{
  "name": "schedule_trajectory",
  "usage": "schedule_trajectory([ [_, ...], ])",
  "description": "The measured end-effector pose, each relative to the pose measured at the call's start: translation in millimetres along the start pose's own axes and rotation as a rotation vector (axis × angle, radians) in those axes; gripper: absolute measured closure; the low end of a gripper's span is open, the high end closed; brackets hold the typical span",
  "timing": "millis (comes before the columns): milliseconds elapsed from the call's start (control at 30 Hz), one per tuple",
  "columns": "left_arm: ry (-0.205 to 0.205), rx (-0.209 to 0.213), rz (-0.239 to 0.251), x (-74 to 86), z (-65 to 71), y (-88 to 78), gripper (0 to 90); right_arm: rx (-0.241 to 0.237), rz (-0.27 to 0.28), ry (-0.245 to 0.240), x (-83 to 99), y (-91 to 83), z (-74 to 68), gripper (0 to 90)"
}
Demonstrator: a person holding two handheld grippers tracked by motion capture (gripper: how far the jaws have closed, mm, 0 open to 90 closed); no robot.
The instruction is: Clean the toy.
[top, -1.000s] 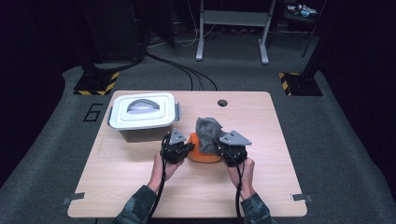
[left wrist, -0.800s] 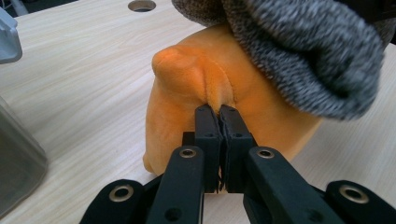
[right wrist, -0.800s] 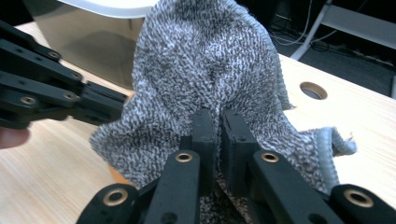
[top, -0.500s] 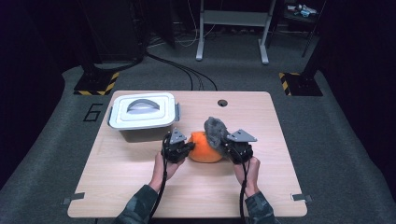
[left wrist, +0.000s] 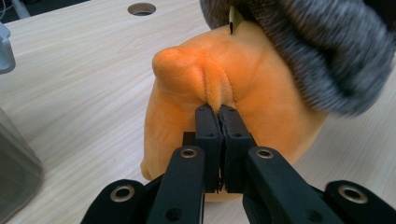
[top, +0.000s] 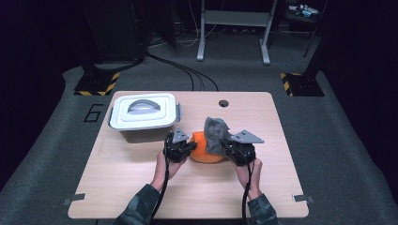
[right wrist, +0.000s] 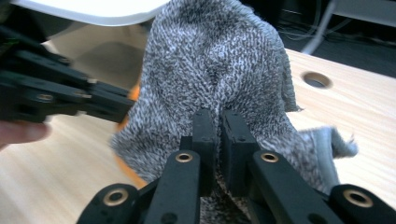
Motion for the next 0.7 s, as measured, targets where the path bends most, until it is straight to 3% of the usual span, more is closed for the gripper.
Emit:
schedule_trajectory([
  [33,0.002,-0.003,-0.002,0.2,-0.2,0.0,87.7,-0.008,-0.007,-0.018,-1.4,2.9,-4.5,83.2],
  [100,0.0,-0.003,-0.006,0.7,-1.4,-0.7,87.7,-0.026,-0.03,-0.036,-1.5,9.6,-9.7,72.7],
  [200,0.0,0.0,-0.004,1.0,-1.1,-0.7,87.7,-0.05,-0.037,-0.02,0.2,14.8,-8.2,58.4],
  [233,0.003,0.001,-0.004,0.8,-0.8,-0.6,87.7,-0.05,-0.034,-0.01,0.7,15.5,-7.4,49.3],
  [367,0.006,0.001,-0.001,0.5,0.8,0.4,87.7,-0.025,-0.062,-0.001,6.1,23.3,-2.2,33.8],
  [433,0.003,0.004,-0.003,0.5,1.2,0.7,87.7,-0.028,-0.072,0.03,9.1,27.5,1.0,36.8],
  [500,0.009,0.0,-0.007,0.5,0.6,1.0,87.7,-0.053,-0.069,0.031,10.7,29.9,0.9,53.5],
  [567,0.006,-0.003,-0.006,0.7,0.3,1.5,87.7,-0.038,-0.054,0.007,10.2,28.9,-1.6,68.7],
  [700,-0.001,-0.009,-0.006,0.7,0.1,2.6,87.8,-0.031,-0.007,-0.029,4.4,24.9,-9.8,76.4],
])
Point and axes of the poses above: each handheld gripper's, and its own axes: y roughly forward along the jaws, x roughly out of its underside, z roughly to its right, the point moved 3 cm from there along y, roughly forward along the jaws, and after that the axes turned 5 degrees about z, right-handed, at the moved point
